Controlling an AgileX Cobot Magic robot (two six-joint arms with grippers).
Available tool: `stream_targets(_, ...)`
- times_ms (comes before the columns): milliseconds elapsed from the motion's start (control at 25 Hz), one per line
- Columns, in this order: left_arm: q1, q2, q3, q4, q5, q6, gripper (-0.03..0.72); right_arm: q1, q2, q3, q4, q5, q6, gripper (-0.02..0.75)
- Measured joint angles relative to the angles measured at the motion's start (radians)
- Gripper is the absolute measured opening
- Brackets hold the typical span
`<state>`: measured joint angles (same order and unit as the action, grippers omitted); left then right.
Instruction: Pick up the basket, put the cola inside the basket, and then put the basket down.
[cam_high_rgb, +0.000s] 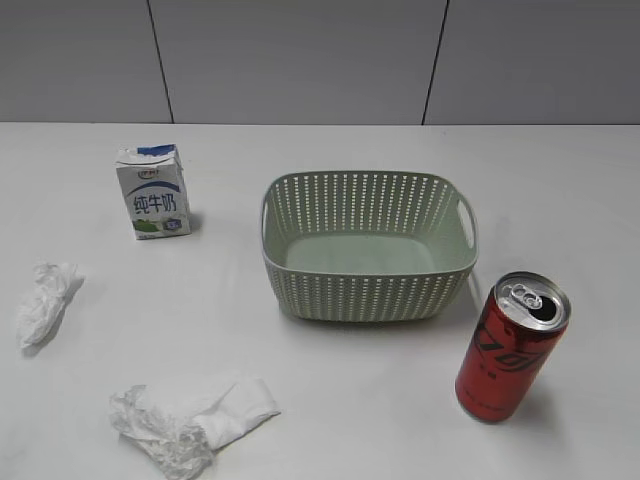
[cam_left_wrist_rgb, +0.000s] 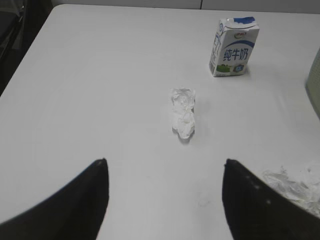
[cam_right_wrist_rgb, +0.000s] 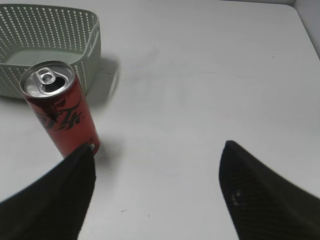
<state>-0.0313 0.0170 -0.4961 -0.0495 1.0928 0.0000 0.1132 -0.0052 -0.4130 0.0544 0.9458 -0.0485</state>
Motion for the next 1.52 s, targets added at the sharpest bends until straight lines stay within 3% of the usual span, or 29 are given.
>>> stream_targets(1080, 0.000, 0.012, -0.021, -0.005, -0.017, 0.000, 0.536, 0.000, 0.000, 0.000, 0.000, 0.000, 0.000, 0.583)
stream_targets(1520, 0.000, 0.381, -0.168, -0.028, -0.062, 0.000, 0.536, 0.000, 0.000, 0.000, 0.000, 0.000, 0.000, 0.583)
